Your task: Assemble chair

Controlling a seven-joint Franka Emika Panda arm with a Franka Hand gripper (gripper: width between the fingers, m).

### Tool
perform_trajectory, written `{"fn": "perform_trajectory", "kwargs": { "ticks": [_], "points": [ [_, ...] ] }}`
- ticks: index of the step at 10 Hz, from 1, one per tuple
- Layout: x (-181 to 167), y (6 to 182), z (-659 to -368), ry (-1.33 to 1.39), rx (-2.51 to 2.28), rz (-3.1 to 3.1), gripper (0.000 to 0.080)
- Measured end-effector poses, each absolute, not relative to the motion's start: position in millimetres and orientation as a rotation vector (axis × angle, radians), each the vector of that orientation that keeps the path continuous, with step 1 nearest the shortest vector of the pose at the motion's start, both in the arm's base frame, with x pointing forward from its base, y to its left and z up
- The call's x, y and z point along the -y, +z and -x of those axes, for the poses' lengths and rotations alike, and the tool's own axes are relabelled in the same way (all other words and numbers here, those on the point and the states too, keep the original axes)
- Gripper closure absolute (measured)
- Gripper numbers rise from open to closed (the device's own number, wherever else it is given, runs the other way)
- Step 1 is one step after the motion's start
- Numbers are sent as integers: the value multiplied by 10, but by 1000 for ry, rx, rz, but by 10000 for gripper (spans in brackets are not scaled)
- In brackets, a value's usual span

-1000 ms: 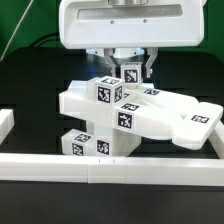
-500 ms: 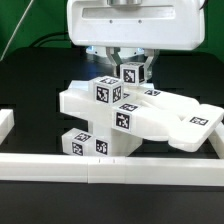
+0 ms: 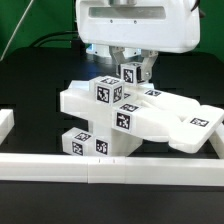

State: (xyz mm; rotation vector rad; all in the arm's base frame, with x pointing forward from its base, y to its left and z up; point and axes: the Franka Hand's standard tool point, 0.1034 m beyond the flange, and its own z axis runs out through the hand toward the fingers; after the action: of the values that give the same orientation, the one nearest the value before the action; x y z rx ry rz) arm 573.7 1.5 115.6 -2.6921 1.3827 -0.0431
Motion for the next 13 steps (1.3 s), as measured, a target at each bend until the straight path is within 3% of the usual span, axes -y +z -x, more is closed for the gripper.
{"fn": "perform_trajectory", "kwargs": {
  "ticks": [8, 9, 10, 11, 12, 13],
  "points": [
    [-74, 1153, -5740, 16, -1922, 2298, 518],
    [-74, 1153, -5740, 12, -1880, 2332, 443],
    [-75, 1153, -5739, 13, -1879, 2334, 443],
    [-77, 1158, -5743, 9, -1831, 2374, 268],
    [-78, 1160, -5747, -4, -1707, 2465, 268],
    [-77, 1160, -5747, -12, -1626, 2519, 171]
  ]
}}
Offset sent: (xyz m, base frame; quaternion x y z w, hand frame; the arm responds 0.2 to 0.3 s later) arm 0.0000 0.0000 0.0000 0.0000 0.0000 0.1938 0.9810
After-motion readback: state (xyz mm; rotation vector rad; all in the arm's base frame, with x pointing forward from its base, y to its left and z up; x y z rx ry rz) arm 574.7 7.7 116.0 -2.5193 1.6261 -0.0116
